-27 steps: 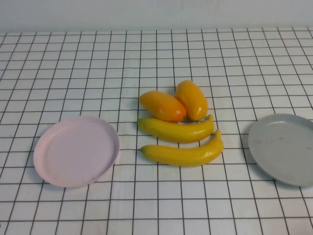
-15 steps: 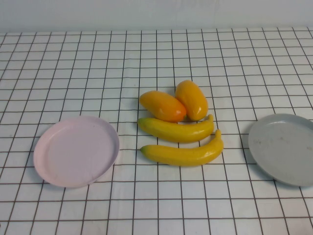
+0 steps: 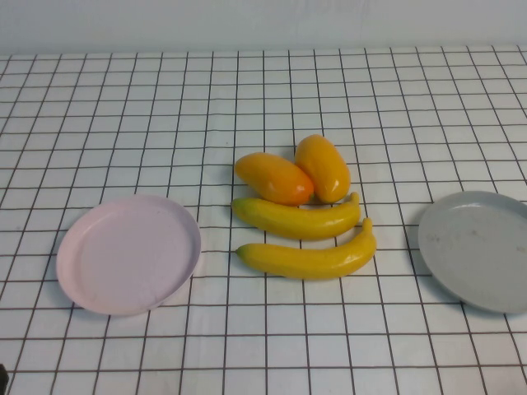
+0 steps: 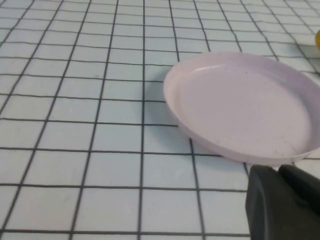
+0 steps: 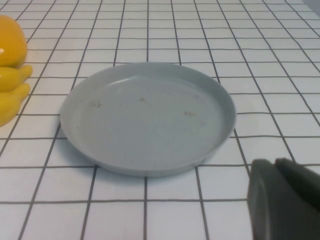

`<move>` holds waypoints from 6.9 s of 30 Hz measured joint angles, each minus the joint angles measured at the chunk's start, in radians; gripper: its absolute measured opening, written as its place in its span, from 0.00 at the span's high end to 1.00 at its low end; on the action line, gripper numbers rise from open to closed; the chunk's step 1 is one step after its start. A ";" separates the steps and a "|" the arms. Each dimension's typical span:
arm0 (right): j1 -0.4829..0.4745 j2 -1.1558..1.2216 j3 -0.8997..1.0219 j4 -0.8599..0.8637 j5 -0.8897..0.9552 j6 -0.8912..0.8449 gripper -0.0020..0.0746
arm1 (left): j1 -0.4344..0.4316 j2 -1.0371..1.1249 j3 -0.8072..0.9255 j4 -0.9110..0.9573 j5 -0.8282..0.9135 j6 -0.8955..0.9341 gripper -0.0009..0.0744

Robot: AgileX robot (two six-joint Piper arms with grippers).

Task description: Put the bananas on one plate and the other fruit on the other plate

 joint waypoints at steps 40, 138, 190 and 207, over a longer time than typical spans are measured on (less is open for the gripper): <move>0.000 0.000 0.000 0.000 0.000 0.000 0.99 | 0.000 0.485 -0.593 -0.556 0.367 0.584 0.99; 0.000 0.000 0.000 0.000 0.000 0.000 0.99 | -0.416 2.176 -1.937 -0.067 0.504 1.344 0.18; 0.000 0.000 0.000 0.000 0.000 0.000 0.99 | -0.416 2.245 -1.946 -0.123 0.500 1.425 0.33; 0.000 0.000 0.000 0.000 0.000 0.000 0.99 | -0.382 1.822 -1.439 -0.029 0.350 0.981 0.33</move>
